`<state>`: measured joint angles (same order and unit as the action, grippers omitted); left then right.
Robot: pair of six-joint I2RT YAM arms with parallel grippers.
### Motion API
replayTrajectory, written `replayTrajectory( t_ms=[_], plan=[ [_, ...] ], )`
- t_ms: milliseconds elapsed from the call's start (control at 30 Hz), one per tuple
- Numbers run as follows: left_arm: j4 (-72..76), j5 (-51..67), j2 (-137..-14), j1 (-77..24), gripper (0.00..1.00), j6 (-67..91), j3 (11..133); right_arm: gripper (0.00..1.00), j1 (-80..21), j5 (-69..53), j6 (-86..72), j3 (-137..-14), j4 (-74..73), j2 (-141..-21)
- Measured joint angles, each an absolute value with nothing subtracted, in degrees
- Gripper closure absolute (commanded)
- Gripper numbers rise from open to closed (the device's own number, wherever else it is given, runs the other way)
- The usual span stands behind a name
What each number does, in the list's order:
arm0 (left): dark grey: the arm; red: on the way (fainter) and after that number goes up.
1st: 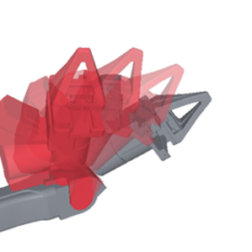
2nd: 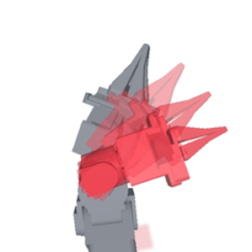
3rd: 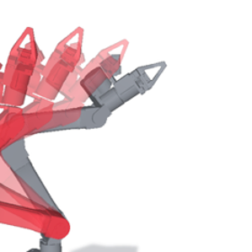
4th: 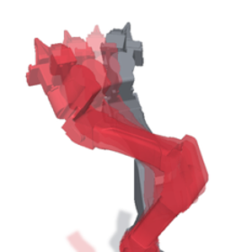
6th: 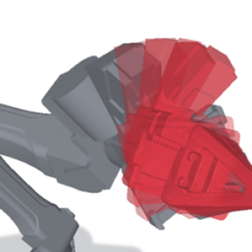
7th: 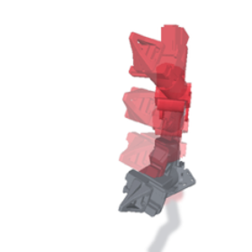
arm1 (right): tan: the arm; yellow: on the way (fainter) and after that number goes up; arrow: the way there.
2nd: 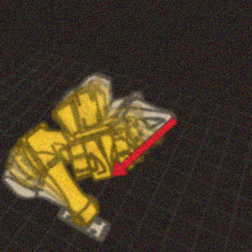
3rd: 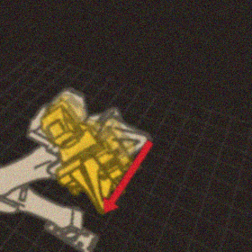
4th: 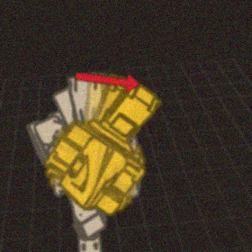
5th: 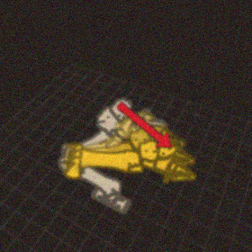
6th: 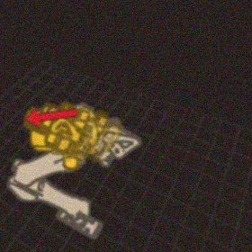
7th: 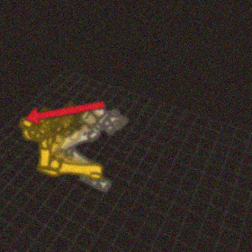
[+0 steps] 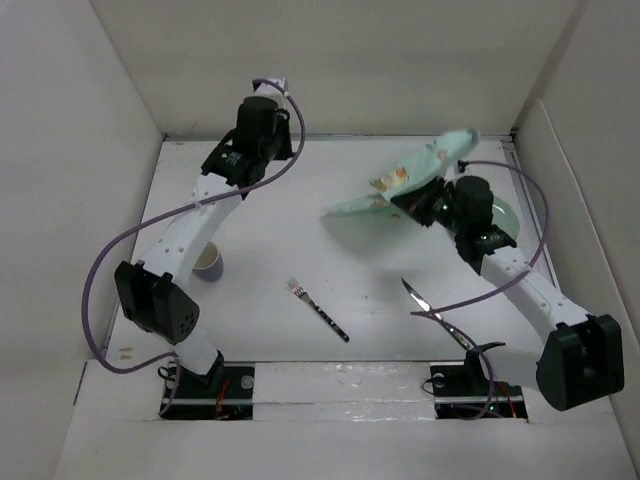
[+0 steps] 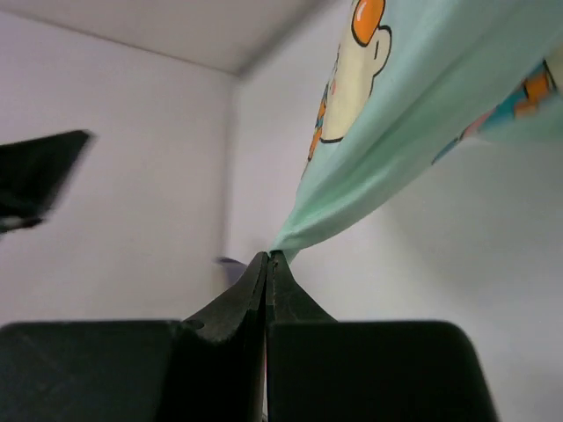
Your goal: Set the dinner table for one person
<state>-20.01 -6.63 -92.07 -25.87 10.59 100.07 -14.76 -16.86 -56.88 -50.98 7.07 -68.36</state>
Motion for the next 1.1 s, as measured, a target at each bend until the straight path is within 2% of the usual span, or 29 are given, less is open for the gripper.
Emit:
replayTrajectory(
  t_ms=[100,200,267,400,433,467,500,533,633,667,767,867,933,1100],
  plan=[
    [-21.9,-9.1,-95.1,-25.8,1.00,10.8,94.2,1.00,-15.8,-15.7,-56.6,-44.0,-1.1,-70.3],
    [-23.2,-7.9,-99.4,-25.8,1.00,12.2,94.1,1.00,-15.9,-15.4,-54.7,-43.4,-4.8,-70.8],
    [-23.0,-5.8,-100.5,-26.1,1.00,13.4,93.8,1.00,-16.0,-15.4,-52.6,-47.0,-4.9,-72.3],
    [-19.5,-2.5,-98.9,-28.1,0.98,15.6,88.9,1.00,-16.7,-16.3,-46.4,-65.4,-9.0,-83.1],
    [-18.9,-1.4,-98.4,-28.4,0.93,16.3,87.3,1.00,-17.2,-16.3,-45.4,-69.6,-9.2,-85.4],
    [-18.3,-0.4,-97.8,-28.9,0.80,17.0,85.7,1.00,-17.8,-16.2,-44.6,-72.9,-9.1,-87.0],
    [-17.9,0.3,-97.1,-29.3,0.73,17.8,83.9,1.00,-18.5,-16.1,-43.9,-75.0,-9.0,-87.8],
    [-17.5,1.3,-96.4,-29.4,0.57,18.8,82.2,1.00,-19.2,-15.8,-43.3,-75.9,-8.6,-87.9],
    [-15.4,4.1,-93.7,-28.8,0.52,23.2,76.4,1.00,-22.0,-15.3,-43.5,-75.9,-8.0,-86.1],
    [-14.6,4.9,-92.1,-28.2,0.42,25.3,73.5,1.00,-22.7,-14.9,-43.7,-75.8,-7.7,-85.6],
    [-13.1,6.0,-86.3,-26.2,0.30,31.6,64.2,1.00,-23.4,-13.9,-44.1,-74.0,-5.6,-84.3],
    [-12.4,6.0,-81.0,-24.9,0.26,37.0,58.2,1.00,-22.9,-13.4,-44.9,-70.8,-4.8,-83.5],
    [-10.4,6.7,-78.8,-25.1,0.27,39.3,55.9,1.00,-22.7,-13.4,-45.5,-68.4,-4.1,-83.6],
    [-8.4,5.8,-84.7,-26.7,0.31,40.1,58.0,1.00,-20.9,-14.7,-46.6,-69.8,-4.0,-89.7]
  ],
)
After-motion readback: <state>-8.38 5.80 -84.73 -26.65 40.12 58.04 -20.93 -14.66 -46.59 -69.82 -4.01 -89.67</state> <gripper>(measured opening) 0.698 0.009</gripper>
